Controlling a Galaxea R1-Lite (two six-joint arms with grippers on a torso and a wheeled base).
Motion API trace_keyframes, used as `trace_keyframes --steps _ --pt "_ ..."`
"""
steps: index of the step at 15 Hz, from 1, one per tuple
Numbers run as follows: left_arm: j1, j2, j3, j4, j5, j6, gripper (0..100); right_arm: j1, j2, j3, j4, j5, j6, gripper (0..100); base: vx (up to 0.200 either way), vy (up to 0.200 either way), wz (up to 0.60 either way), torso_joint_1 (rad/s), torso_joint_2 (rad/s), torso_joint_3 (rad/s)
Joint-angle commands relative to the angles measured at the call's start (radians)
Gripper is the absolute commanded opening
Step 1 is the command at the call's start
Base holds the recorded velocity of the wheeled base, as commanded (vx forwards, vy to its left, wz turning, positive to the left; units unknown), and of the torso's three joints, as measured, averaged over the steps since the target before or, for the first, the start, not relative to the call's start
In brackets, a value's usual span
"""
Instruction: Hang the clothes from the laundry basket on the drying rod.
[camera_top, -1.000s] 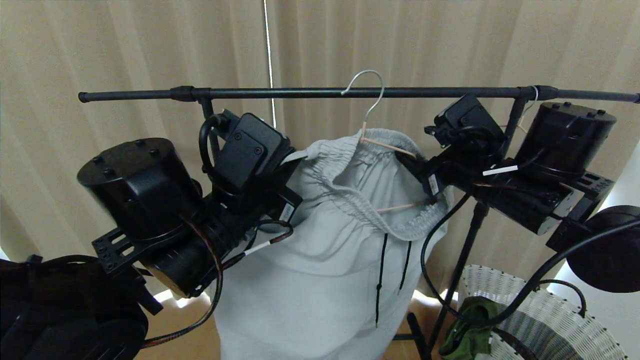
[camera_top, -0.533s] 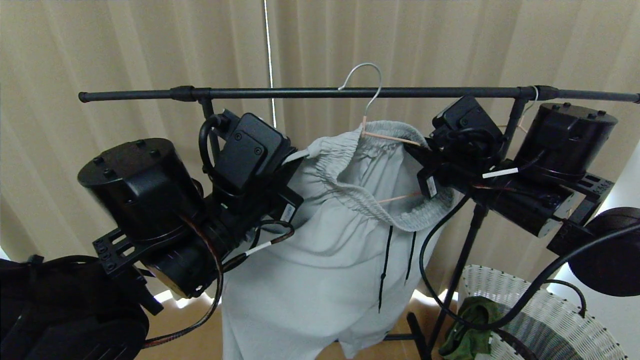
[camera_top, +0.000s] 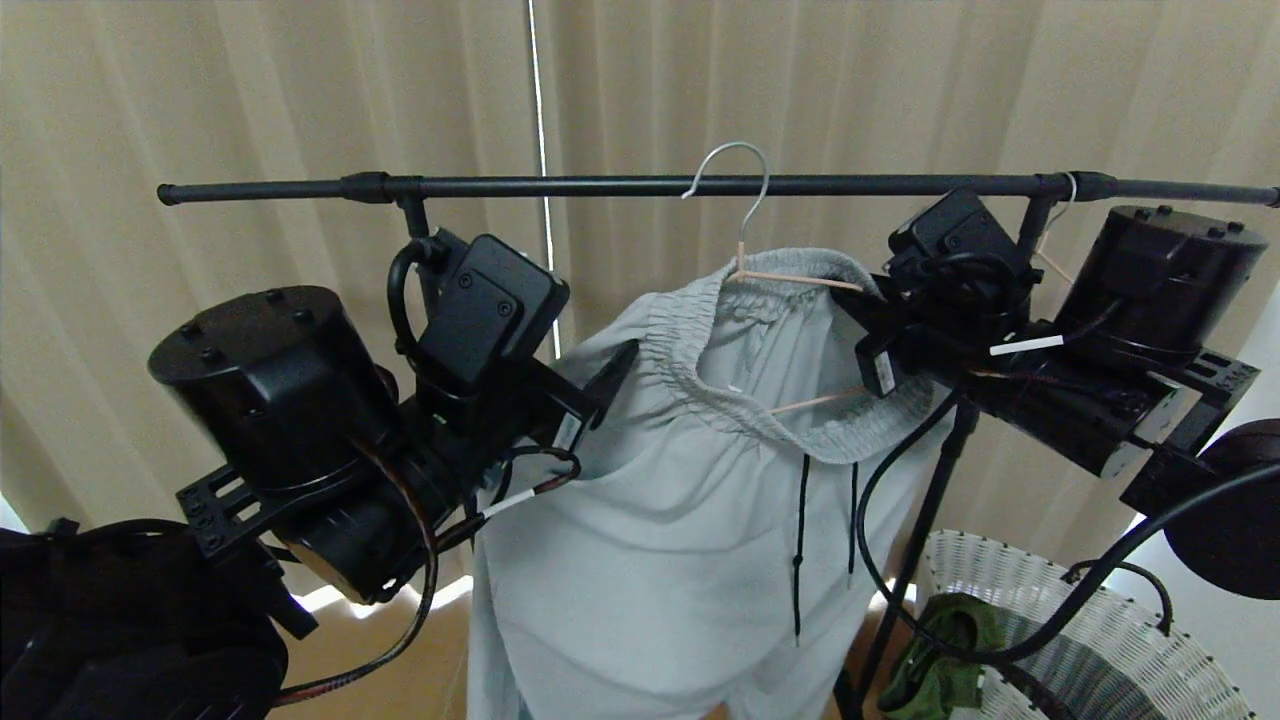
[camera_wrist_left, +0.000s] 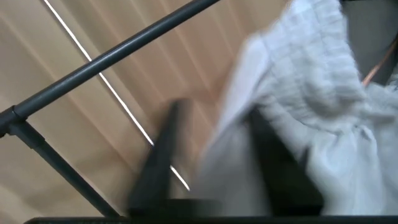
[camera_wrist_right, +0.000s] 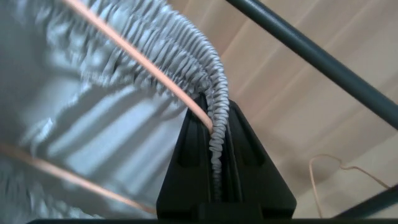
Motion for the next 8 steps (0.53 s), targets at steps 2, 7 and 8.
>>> trace_keyframes --steps 2,7,8 --pt "-0.001 -0.036 0.073 0.001 -0.029 -0.033 100 -0.032 -0.024 0.010 0.002 -0.001 0.000 0 0.000 0.000 0.00 0.000 0.00 0.000" --pt "0.001 -0.149 0.234 0.001 -0.060 -0.131 100 -0.097 -0.070 0.027 0.001 0.002 0.020 0 0.000 0.000 0.00 0.000 0.00 0.000" --pt "0.003 -0.160 0.264 0.001 -0.060 -0.148 100 -0.097 -0.076 0.027 0.002 0.002 0.032 0 0.000 0.000 0.00 0.000 0.00 0.000"
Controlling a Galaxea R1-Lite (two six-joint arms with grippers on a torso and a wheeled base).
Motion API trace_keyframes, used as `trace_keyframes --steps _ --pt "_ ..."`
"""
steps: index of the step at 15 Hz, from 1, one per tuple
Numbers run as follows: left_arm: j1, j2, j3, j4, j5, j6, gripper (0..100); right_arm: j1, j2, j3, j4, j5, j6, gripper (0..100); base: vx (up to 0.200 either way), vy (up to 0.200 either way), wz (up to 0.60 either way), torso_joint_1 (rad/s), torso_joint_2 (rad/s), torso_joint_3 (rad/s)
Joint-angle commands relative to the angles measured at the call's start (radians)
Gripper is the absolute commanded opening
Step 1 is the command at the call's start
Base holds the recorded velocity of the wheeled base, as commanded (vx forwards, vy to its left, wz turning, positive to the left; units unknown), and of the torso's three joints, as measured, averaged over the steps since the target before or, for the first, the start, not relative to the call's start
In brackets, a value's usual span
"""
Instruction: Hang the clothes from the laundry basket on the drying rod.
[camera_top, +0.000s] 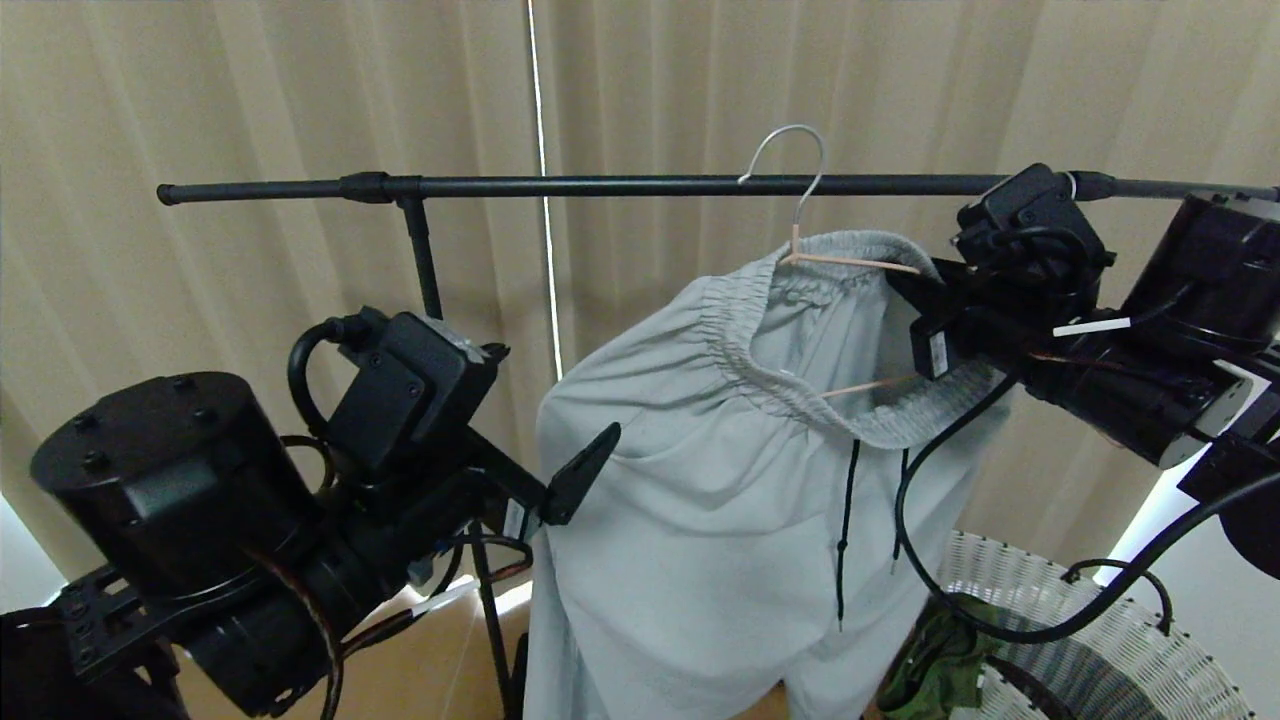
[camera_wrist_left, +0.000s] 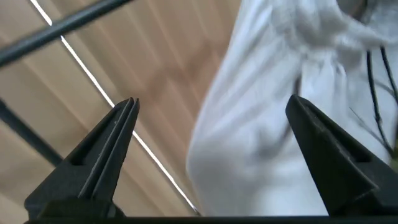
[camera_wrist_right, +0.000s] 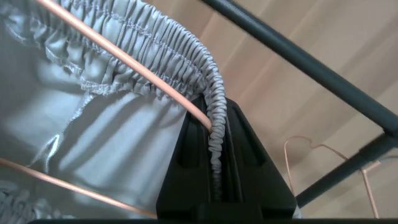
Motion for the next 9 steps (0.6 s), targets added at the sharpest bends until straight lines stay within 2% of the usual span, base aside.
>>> trace_keyframes --steps 1,3,4,6,9 --pt "0.010 -0.051 0.112 -0.001 0.001 -0.031 100 -0.006 -0.035 0.001 0.002 0.000 0.027 0 0.000 0.000 0.00 0.000 0.00 0.000" --pt "0.042 -0.047 0.198 -0.021 0.003 -0.040 100 -0.006 -0.053 0.001 0.002 0.002 0.048 0 0.000 0.000 0.00 0.000 0.00 0.000" --pt "0.042 -0.047 0.198 -0.021 0.003 -0.040 100 -0.006 -0.053 0.001 0.002 0.002 0.048 0 0.000 0.000 0.00 0.000 0.00 0.000" --pt "0.122 -0.005 0.276 -0.099 0.001 -0.040 100 -0.006 -0.088 -0.001 0.007 0.008 0.079 0 0.000 0.000 0.00 0.000 0.00 0.000" --pt "0.149 0.062 0.278 -0.167 -0.002 -0.060 100 -0.004 -0.104 -0.003 0.004 0.010 0.117 0 0.000 0.000 0.00 0.000 0.00 0.000"
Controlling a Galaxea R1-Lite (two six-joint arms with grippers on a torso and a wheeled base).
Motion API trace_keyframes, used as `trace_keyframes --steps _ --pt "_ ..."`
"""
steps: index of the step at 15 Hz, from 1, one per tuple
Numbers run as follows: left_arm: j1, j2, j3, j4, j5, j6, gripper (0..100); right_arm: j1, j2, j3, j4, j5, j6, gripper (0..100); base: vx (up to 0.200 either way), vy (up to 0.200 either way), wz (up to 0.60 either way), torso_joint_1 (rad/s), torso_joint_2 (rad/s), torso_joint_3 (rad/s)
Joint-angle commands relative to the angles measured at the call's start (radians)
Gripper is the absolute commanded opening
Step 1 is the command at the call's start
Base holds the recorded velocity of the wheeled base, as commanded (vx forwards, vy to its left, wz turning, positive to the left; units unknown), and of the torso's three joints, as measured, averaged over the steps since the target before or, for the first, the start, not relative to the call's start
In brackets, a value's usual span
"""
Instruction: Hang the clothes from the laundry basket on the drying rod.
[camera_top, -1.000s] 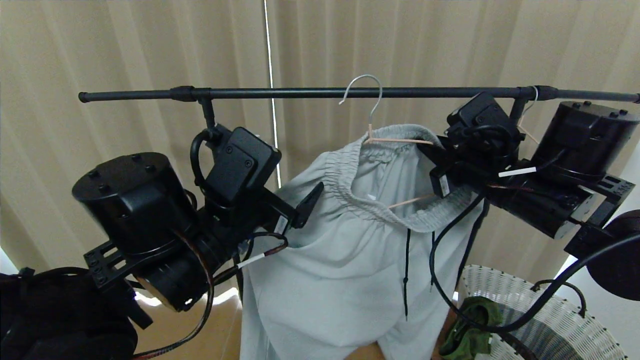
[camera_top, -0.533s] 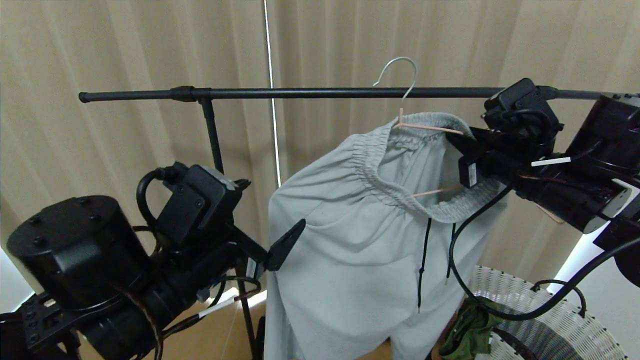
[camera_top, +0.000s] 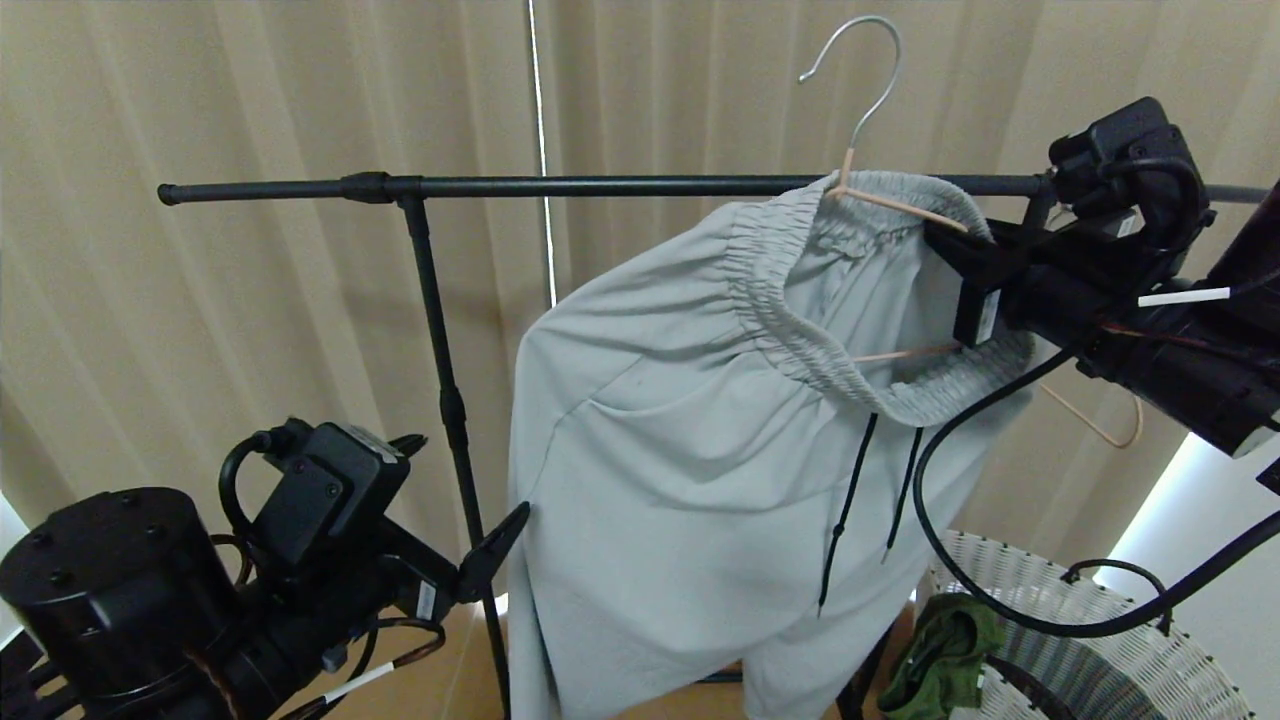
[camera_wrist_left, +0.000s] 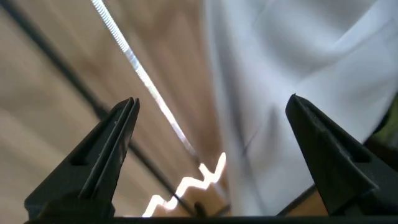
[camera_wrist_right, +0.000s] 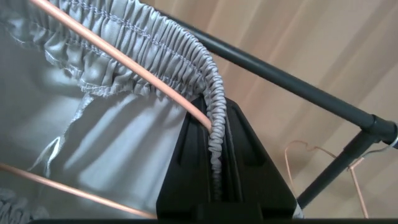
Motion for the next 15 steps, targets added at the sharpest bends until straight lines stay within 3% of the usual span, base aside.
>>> trace_keyframes --steps 1,7,8,15 --pt "0.012 0.079 -0.008 -0.039 -0.002 -0.019 100 0.003 -0.014 -0.002 -0.006 0.001 0.005 0 0.000 0.000 0.00 0.000 0.00 0.000" --pt "0.007 0.124 -0.043 -0.099 -0.114 -0.019 100 0.012 -0.022 -0.005 -0.008 0.004 0.009 0 0.000 0.000 0.00 0.000 0.00 0.000" --pt "0.010 0.125 -0.052 -0.097 -0.114 -0.019 0 0.018 -0.022 -0.007 -0.008 0.004 0.009 0 0.000 0.000 0.00 0.000 0.00 0.000" --pt "0.041 0.130 0.019 -0.097 -0.107 -0.007 0 0.016 -0.022 -0.041 -0.005 0.001 0.012 0 0.000 0.000 0.00 0.000 0.00 0.000"
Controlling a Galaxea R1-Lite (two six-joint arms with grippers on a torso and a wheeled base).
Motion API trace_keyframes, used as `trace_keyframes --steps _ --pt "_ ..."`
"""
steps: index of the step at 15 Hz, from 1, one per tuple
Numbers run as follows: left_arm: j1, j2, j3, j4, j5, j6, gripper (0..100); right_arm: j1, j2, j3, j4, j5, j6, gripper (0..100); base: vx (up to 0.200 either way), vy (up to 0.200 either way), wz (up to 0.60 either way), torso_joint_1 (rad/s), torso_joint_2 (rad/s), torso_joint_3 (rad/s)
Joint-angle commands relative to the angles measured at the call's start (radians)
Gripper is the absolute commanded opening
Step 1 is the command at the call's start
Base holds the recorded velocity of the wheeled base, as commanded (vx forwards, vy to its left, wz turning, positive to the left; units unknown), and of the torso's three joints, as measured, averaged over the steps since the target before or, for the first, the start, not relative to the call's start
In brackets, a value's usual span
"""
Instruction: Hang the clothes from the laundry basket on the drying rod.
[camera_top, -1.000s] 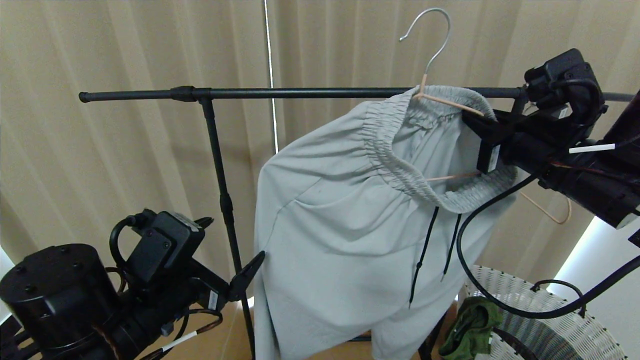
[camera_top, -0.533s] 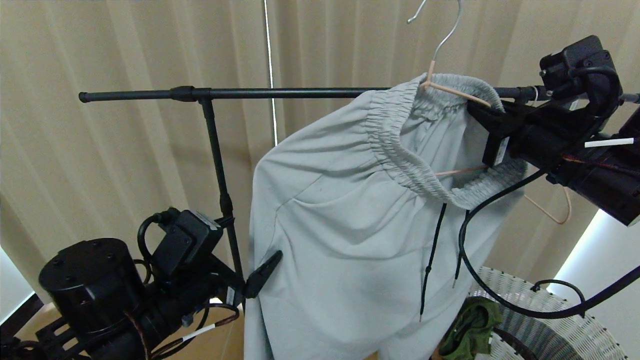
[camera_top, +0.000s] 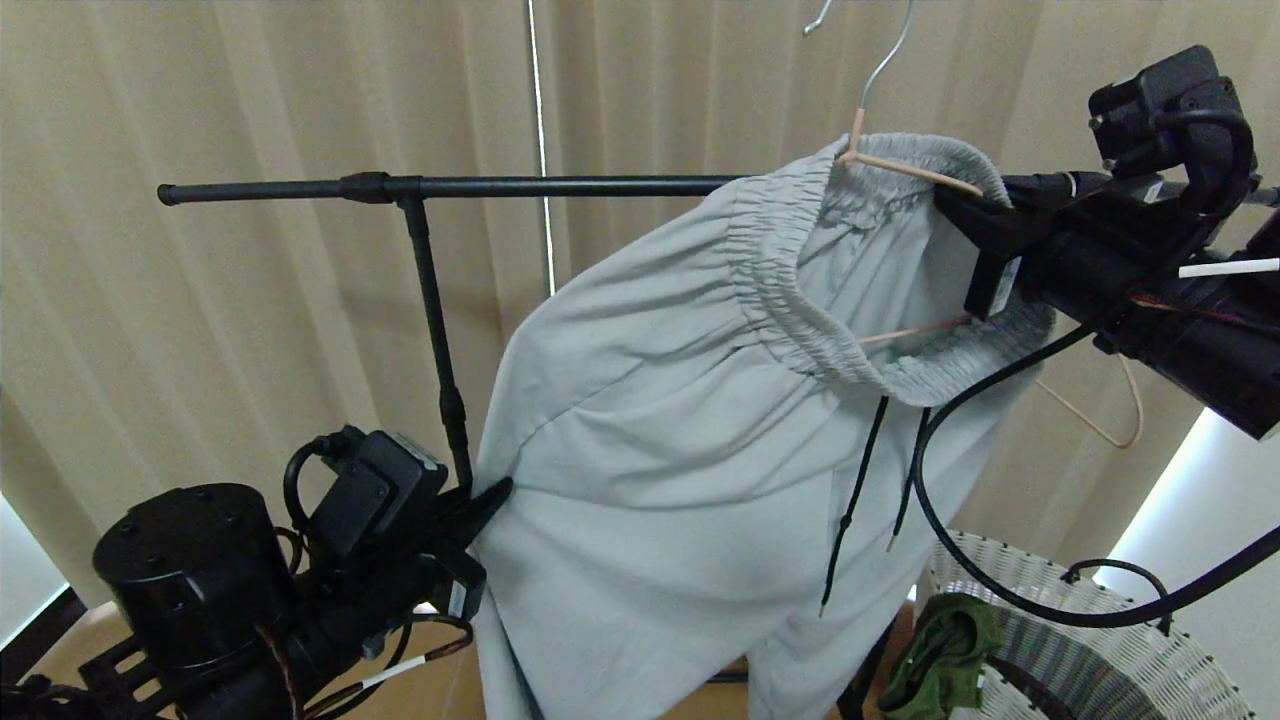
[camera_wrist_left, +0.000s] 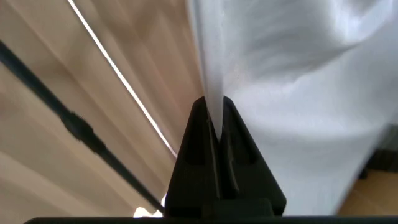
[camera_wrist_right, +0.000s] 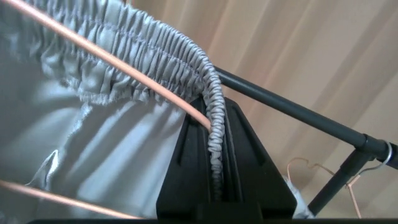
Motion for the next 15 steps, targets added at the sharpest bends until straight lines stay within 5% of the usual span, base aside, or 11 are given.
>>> trace_keyframes --steps 1,4,9,10,15 --pt "0.024 0.006 0.039 0.001 0.002 0.008 0 -0.005 0.001 -0.009 -0.001 -0.001 0.006 0 0.000 0.000 0.00 0.000 0.00 0.000" --pt "0.097 0.024 0.056 -0.001 0.021 0.012 0 -0.018 -0.005 -0.029 0.007 -0.004 0.034 0 0.000 0.000 0.00 0.000 0.00 0.000" --pt "0.103 0.018 0.047 -0.001 0.030 0.011 0 -0.021 -0.002 -0.024 0.008 -0.004 0.034 0 0.000 0.000 0.00 0.000 0.00 0.000" --pt "0.100 0.013 0.047 -0.002 0.028 0.009 100 -0.021 -0.003 -0.026 0.010 -0.005 0.034 0 0.000 0.000 0.00 0.000 0.00 0.000" --pt "0.082 -0.028 0.058 -0.085 0.021 0.012 100 -0.028 -0.030 -0.030 0.137 -0.018 0.032 0 0.000 0.000 0.00 0.000 0.00 0.000"
